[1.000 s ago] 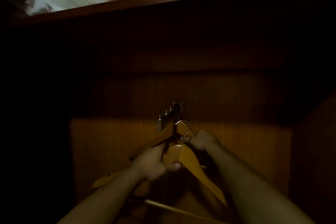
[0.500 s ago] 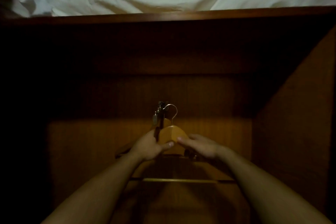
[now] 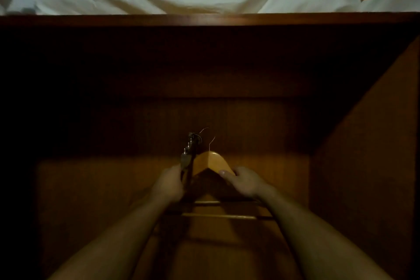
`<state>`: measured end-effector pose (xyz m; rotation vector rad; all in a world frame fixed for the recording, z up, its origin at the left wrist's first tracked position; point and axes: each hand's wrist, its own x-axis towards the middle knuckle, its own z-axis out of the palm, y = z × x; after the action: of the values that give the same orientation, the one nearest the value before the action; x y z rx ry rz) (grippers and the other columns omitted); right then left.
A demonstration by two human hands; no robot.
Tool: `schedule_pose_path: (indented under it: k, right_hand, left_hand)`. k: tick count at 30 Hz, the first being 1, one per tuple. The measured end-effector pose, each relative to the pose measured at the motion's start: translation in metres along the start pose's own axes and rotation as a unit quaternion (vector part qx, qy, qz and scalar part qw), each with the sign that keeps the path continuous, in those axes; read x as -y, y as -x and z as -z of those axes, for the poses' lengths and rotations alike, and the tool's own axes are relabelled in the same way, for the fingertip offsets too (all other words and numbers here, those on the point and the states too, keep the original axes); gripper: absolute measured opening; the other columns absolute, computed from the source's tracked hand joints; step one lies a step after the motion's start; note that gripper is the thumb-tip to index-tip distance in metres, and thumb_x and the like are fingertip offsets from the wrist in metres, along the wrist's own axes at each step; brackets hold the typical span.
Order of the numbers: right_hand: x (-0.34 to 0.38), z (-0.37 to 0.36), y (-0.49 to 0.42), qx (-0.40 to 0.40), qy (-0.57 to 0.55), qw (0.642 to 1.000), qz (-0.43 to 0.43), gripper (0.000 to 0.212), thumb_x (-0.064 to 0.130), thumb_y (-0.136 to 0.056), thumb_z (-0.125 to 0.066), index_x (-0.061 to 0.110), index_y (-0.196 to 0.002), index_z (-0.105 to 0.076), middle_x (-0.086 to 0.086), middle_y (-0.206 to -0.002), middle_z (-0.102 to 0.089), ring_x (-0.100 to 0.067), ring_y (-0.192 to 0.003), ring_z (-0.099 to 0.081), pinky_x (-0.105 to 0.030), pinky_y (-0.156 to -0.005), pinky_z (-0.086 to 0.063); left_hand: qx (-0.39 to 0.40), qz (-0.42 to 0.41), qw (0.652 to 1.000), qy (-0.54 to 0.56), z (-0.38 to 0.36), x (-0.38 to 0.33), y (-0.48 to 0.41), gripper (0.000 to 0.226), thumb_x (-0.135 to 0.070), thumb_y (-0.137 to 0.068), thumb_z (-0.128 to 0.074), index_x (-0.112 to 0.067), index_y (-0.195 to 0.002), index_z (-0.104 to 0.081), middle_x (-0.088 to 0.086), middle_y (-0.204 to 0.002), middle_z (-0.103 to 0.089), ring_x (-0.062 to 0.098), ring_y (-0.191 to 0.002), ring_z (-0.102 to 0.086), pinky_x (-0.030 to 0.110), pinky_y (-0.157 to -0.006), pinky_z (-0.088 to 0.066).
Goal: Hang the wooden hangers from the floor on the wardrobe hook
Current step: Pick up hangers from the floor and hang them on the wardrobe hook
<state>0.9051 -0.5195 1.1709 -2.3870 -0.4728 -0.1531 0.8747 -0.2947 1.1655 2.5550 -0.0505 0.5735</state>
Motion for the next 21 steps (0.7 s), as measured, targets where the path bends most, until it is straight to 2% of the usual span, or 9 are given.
schedule_pose_path:
  k: [2,4,7,12,14,17,19,21]
  right_hand:
    - [-0.001,-0.007,-0.015,-0.003,0.016,1.0,0.002,0.044,0.057,-0.101,-0.04,0.019,-0.1,-0.061,0.003,-0.084,-0.062,-0.013,-0.075,-0.058,-0.027,-0.064,-0.043]
    - [-0.001,-0.015,-0.028,-0.009,0.026,1.0,-0.003,0.042,0.059,-0.101,-0.039,0.021,-0.099,-0.058,0.005,-0.081,-0.059,-0.011,-0.072,-0.056,-0.027,-0.063,-0.042]
    - [-0.003,-0.024,-0.044,-0.005,0.023,1.0,-0.005,0.053,0.062,-0.099,-0.039,0.017,-0.113,-0.063,0.005,-0.083,-0.06,-0.011,-0.075,-0.057,-0.028,-0.064,-0.042]
    - [-0.012,-0.041,-0.057,0.006,0.029,1.0,0.004,0.056,0.063,-0.098,-0.041,0.018,-0.121,-0.063,0.008,-0.08,-0.06,-0.01,-0.072,-0.057,-0.027,-0.059,-0.039]
    - [-0.013,-0.045,-0.058,0.002,0.027,1.0,0.009,0.058,0.063,-0.098,-0.041,0.017,-0.127,-0.061,0.007,-0.085,-0.06,-0.013,-0.078,-0.058,-0.027,-0.063,-0.039]
    - [-0.014,-0.047,-0.057,0.009,0.024,1.0,0.012,0.059,0.062,-0.099,-0.04,0.017,-0.133,-0.057,0.006,-0.092,-0.061,-0.017,-0.088,-0.06,-0.029,-0.073,-0.043]
    - [-0.013,-0.046,-0.056,0.014,0.021,1.0,0.008,0.059,0.061,-0.099,-0.04,0.017,-0.135,-0.055,0.004,-0.098,-0.061,-0.018,-0.093,-0.06,-0.029,-0.076,-0.044]
    - [-0.01,-0.047,-0.053,0.009,0.034,0.999,0.001,0.059,0.061,-0.099,-0.04,0.016,-0.135,-0.055,0.002,-0.101,-0.061,-0.019,-0.093,-0.059,-0.03,-0.077,-0.044]
  left_hand:
    - [-0.013,0.028,1.0,-0.005,0.001,0.004,-0.007,0.033,-0.015,-0.094,-0.06,-0.023,-0.125,-0.057,-0.005,-0.102,-0.059,0.005,-0.075,-0.055,0.023,-0.065,-0.048]
    - [-0.028,0.04,0.999,0.005,0.0,0.006,-0.013,0.037,-0.02,-0.093,-0.065,-0.022,-0.128,-0.055,-0.003,-0.102,-0.058,0.006,-0.077,-0.054,0.023,-0.066,-0.045]
    - [-0.05,0.062,0.997,0.024,-0.003,0.011,-0.019,0.038,-0.022,-0.091,-0.068,-0.019,-0.127,-0.057,-0.002,-0.098,-0.058,0.009,-0.075,-0.054,0.026,-0.067,-0.044]
    - [-0.045,0.091,0.994,0.04,-0.013,0.022,-0.017,0.046,-0.022,-0.091,-0.069,-0.022,-0.135,-0.056,0.005,-0.12,-0.066,0.015,-0.085,-0.062,0.025,-0.068,-0.046]
    - [-0.05,0.093,0.993,0.045,-0.016,0.027,-0.017,0.049,-0.023,-0.09,-0.069,-0.026,-0.138,-0.055,0.004,-0.121,-0.066,0.016,-0.084,-0.065,0.024,-0.064,-0.046]
    - [-0.062,0.098,0.992,0.05,-0.02,0.03,-0.02,0.05,-0.023,-0.09,-0.07,-0.028,-0.137,-0.055,0.004,-0.12,-0.066,0.008,-0.071,-0.058,0.024,-0.06,-0.047]
    - [-0.065,0.1,0.992,0.045,-0.021,0.032,-0.021,0.051,-0.023,-0.089,-0.07,-0.028,-0.137,-0.055,0.006,-0.129,-0.063,0.011,-0.075,-0.06,0.023,-0.059,-0.048]
    - [-0.071,0.103,0.991,0.048,-0.023,0.034,-0.022,0.052,-0.024,-0.089,-0.07,-0.03,-0.138,-0.054,0.006,-0.127,-0.065,0.01,-0.073,-0.063,0.027,-0.063,-0.054]
